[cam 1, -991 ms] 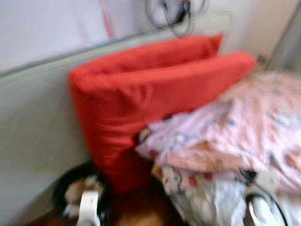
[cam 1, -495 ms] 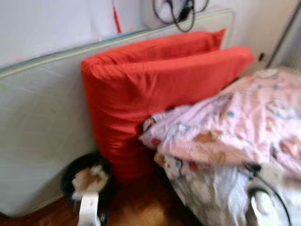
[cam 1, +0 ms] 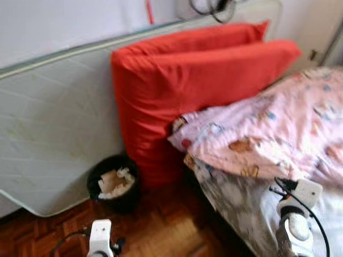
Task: Clean up the room
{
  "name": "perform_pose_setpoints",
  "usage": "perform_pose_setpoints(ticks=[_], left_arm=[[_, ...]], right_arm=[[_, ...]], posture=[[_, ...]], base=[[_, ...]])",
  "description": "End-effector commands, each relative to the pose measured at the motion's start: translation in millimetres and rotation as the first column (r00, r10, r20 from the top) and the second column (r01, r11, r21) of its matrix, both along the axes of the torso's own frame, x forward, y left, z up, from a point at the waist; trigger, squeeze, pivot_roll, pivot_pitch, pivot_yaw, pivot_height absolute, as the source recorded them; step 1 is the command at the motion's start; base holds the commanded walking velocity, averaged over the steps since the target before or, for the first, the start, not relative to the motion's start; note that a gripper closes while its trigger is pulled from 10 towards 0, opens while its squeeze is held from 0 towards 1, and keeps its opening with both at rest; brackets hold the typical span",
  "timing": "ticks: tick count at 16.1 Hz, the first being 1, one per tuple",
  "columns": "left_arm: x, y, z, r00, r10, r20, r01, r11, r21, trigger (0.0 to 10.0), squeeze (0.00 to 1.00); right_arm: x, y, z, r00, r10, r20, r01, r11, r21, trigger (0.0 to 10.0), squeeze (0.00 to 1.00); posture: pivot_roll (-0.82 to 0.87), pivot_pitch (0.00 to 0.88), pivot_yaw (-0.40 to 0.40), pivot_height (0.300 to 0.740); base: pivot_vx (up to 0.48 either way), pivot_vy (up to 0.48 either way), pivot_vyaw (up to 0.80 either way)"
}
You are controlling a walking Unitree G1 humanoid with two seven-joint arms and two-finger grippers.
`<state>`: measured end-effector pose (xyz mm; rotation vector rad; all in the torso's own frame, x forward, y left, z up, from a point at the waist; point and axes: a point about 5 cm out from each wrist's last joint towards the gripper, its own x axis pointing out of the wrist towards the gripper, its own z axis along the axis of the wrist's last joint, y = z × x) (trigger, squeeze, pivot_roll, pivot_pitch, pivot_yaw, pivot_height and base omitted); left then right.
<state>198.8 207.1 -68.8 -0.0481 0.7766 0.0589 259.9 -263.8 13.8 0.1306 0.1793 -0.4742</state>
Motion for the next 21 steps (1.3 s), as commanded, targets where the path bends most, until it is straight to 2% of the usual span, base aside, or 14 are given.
perform_pose_setpoints(ticks=[1, 6, 9, 12, 15, 17, 21], left_arm=[[-3.5, 3.2, -1, 1.0, 0.008, -0.012, -0.008, 1.0, 0.005, 10.0, 0.0], [-3.4, 3.1, -1, 1.0, 0.01, -0.011, -0.01, 1.0, 0.003, 10.0, 0.0], [-3.1, 3.2, -1, 1.0, 0.009, -0.007, -0.009, 1.0, 0.004, 10.0, 0.0], [-3.3, 3.0, -1, 1.0, 0.002, -0.011, -0.001, 1.0, 0.01, 10.0, 0.0], [-2.8, 1.5, -1, 1.0, -0.006, -0.008, 0.006, 1.0, 0.01, 10.0, 0.0], [-2.8, 1.1, -1, 1.0, -0.008, -0.009, 0.008, 1.0, 0.01, 10.0, 0.0], [-2.1, -0.2, -1, 1.0, -0.014, -0.008, 0.014, 1.0, 0.009, 10.0, 0.0]], right_arm=[[1.1, -1.6, 4, 1.0, -0.011, 0.026, 0.012, 1.0, -0.013, 10.0, 0.0], [0.3, -2.6, 7, 0.999, -0.019, 0.039, 0.021, 0.999, -0.037, 10.0, 0.0], [1.1, 5.0, 6, 0.999, 0.024, 0.041, -0.022, 0.999, -0.04, 10.0, 0.0], [1.2, 11.8, 6, 0.997, 0.07, 0.046, -0.067, 0.997, -0.045, 10.0, 0.0], [0.9, 20.9, 14, 0.985, 0.144, 0.098, -0.134, 0.986, -0.1, 10.0, 0.0], [-1.0, 23.4, 14, 0.981, 0.168, 0.092, -0.155, 0.979, -0.135, 10.0, 0.0], [-19.4, 33.5, 17, 0.972, 0.205, 0.112, -0.177, 0.959, -0.221, 10.0, 0.0]], posture=[[0.06, 0.006, 0.05, 0.74], [0.06, 0.013, 0.046, 0.74], [0.06, 0.015, 0.046, 0.74], [0.06, 0.017, 0.046, 0.74], [0.06, 0.017, 0.045, 0.74], [0.06, 0.017, 0.043, 0.74], [0.06, 0.015, 0.039, 0.74]], base=[[-0.315, 0.0, 0.0], [-0.317, 0.0, 0.0], [-0.305, 0.0, 0.0], [0.0, 0.0, 0.0], [0.0, 0.0, 0.0], [0.0, 0.0, 0.0], [0.0, 0.0, 0.0]])
